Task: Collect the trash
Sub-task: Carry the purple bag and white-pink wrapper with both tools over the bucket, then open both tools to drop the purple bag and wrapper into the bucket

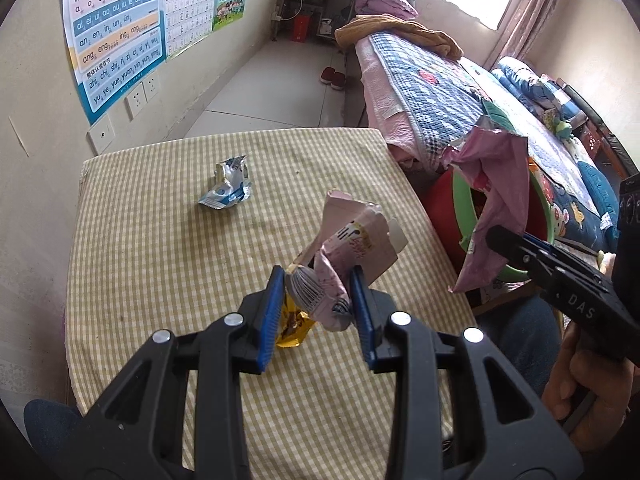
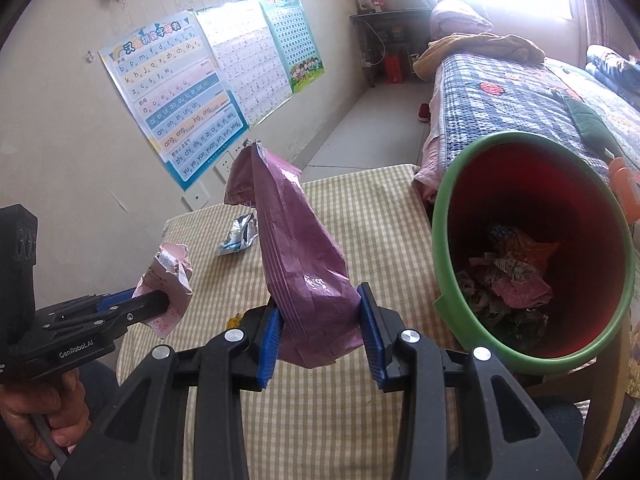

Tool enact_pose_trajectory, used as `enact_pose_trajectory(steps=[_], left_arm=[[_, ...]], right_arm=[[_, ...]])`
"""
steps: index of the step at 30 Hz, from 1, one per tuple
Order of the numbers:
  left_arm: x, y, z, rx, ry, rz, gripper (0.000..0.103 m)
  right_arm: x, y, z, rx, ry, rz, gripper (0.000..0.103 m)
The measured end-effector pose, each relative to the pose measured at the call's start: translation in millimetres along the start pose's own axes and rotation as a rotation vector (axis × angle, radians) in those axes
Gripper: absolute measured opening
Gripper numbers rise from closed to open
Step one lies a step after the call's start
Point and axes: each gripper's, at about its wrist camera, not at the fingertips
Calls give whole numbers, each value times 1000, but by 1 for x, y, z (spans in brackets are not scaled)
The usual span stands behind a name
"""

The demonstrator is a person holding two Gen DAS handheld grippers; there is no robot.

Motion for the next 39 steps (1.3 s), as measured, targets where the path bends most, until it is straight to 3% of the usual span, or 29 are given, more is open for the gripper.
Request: enact_pose_trajectory(steps=[24,39], left_arm=[[27,134,-52,178,26,162,32],[64,187,-78,240,-8,192,33]], right_arm=[[-56,138,7,234,112,117,35],[-61,189,7,298,126,142,36]])
Point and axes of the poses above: each gripper's, at about its wrist camera, not at the fingertips, and x roughly the way its jaws point, y to its right, z to its underside, and after that the axes turned 11 degrees about -y, right-handed
